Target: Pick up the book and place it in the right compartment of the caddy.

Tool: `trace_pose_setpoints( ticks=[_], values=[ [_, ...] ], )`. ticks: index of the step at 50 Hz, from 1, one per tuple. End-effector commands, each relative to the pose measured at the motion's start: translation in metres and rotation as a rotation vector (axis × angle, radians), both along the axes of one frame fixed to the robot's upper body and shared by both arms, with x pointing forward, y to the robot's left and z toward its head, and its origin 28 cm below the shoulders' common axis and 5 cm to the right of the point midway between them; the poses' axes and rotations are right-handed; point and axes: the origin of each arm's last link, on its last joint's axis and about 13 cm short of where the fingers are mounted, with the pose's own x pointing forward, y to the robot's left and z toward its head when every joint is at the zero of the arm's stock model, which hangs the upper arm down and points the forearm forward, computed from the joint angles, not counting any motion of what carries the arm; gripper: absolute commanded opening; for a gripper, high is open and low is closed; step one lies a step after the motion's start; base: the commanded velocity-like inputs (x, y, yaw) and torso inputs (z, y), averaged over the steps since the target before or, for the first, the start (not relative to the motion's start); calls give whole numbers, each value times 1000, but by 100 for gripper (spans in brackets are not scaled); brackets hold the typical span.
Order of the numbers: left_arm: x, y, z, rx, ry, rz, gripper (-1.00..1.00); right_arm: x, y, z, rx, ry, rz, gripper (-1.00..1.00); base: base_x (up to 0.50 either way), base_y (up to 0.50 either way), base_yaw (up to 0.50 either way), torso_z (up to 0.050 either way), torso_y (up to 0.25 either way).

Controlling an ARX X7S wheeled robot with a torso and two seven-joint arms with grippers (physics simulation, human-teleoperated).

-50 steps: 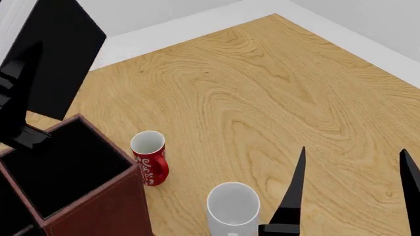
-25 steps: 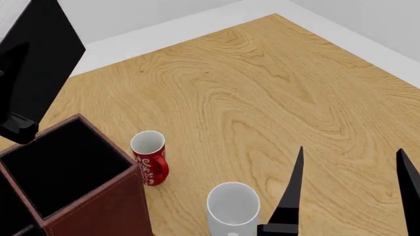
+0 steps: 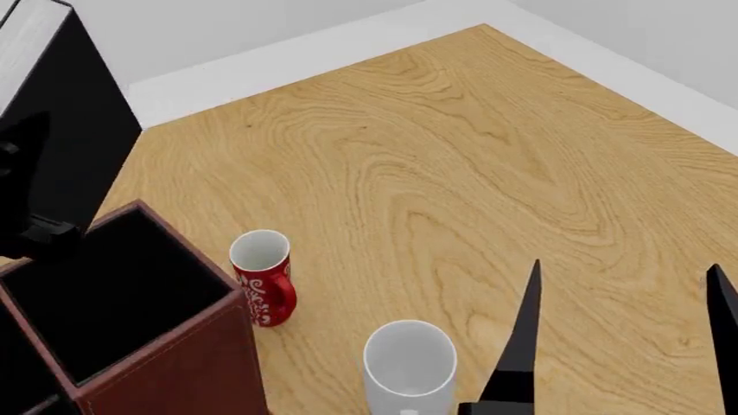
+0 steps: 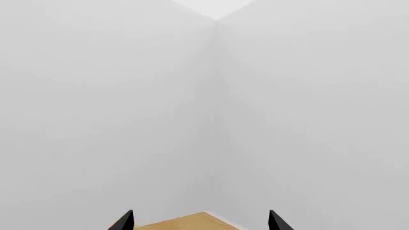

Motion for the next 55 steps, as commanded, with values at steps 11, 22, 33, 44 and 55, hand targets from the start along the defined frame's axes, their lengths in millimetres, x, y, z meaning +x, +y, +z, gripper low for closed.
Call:
trace_pose_setpoints(
  ticks=[11,22,33,44,55],
  values=[
    [19,-13,1,-1,47,95,-100,-2,-1,1,10,-11,4,100,0,0,0,0,1],
    [17,-20,-5,28,80,88,-100,-4,-2,1,16,-18,7,100,0,0,0,1,2],
    [12,-22,-14,-46,115,71,-100,-6,-2,2,21,-24,5,100,0,0,0,0,1],
    [16,-20,-22,-64,107,128,-100,-7,-2,3,21,-28,7,100,0,0,0,1,2],
    [16,-19,-23,-72,95,167,-100,-6,-1,3,19,-26,11,100,0,0,0,0,1]
  ],
)
